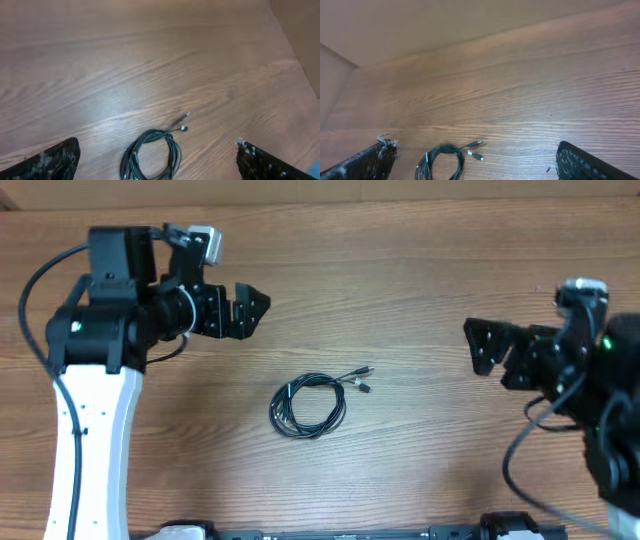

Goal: Untangle cables
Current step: 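Raise both arms and move grippers toward the black cable bundle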

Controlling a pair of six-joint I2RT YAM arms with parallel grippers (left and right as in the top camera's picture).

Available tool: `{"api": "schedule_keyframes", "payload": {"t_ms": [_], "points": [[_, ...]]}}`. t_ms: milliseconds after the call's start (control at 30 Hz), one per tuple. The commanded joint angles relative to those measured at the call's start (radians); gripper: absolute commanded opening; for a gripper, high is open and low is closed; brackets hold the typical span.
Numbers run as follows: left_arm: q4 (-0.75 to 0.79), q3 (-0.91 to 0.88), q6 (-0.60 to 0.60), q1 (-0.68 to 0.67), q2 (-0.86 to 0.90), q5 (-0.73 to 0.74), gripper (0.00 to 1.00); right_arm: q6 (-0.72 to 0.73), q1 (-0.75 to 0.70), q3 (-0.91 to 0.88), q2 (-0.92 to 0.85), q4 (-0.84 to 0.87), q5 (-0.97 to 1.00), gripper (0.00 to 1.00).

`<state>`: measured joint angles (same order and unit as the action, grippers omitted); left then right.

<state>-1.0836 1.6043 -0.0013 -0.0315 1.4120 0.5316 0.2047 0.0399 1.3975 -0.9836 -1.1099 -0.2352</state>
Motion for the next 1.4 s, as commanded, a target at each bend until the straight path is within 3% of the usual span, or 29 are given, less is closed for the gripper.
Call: {"api": "schedule_keyframes", "payload": {"t_ms": [0, 67, 133, 200, 267, 433, 567, 733, 867, 900, 1067, 1233, 1367], "points": [[-0.005, 0.025, -0.04, -0.005, 0.052, 0.07, 1.0, -0.026, 0.004, 0.019, -0.053, -0.02, 0.051, 1.0], [-0.014, 0.025, -0.018, -0.012, 0.097, 0.224, 1.0, -0.023, 0.004, 0.019, -0.096, -0.033, 0.018, 1.0], [-0.038, 0.025, -0.002, -0.034, 0.154, 0.257, 0.95, -0.023, 0.004, 0.019, -0.136, -0.039, 0.005, 1.0], [-0.07, 0.025, -0.003, -0.079, 0.216, 0.174, 0.8, -0.023, 0.004, 0.019, -0.185, -0.055, 0.006, 1.0], [-0.101, 0.025, -0.006, -0.119, 0.265, 0.089, 0.75, -0.022, 0.004, 0.019, -0.222, -0.068, 0.006, 1.0], [-0.183, 0.025, -0.141, -0.226, 0.386, -0.263, 0.77, -0.018, 0.004, 0.019, -0.279, -0.089, -0.014, 1.0], [-0.187, 0.025, -0.147, -0.285, 0.501, -0.289, 0.73, -0.018, 0.004, 0.019, -0.281, -0.089, -0.014, 1.0], [-0.187, 0.025, 0.044, -0.31, 0.636, -0.288, 0.6, -0.019, 0.004, 0.019, -0.281, -0.09, -0.014, 1.0], [-0.16, 0.025, 0.163, -0.31, 0.705, -0.288, 0.29, -0.019, 0.004, 0.019, -0.281, -0.094, -0.014, 1.0], [-0.147, 0.025, 0.183, -0.31, 0.716, -0.288, 0.27, -0.019, 0.004, 0.019, -0.281, -0.094, -0.014, 1.0], [-0.116, 0.025, 0.258, -0.319, 0.759, -0.241, 0.26, -0.019, 0.004, 0.019, -0.281, -0.103, -0.013, 1.0], [-0.036, 0.021, 0.293, -0.319, 0.759, -0.19, 0.33, -0.019, 0.004, 0.018, -0.281, -0.115, -0.013, 1.0], [0.002, 0.001, 0.293, -0.336, 0.759, -0.152, 0.29, -0.019, 0.004, 0.018, -0.281, -0.129, -0.013, 1.0]]}}
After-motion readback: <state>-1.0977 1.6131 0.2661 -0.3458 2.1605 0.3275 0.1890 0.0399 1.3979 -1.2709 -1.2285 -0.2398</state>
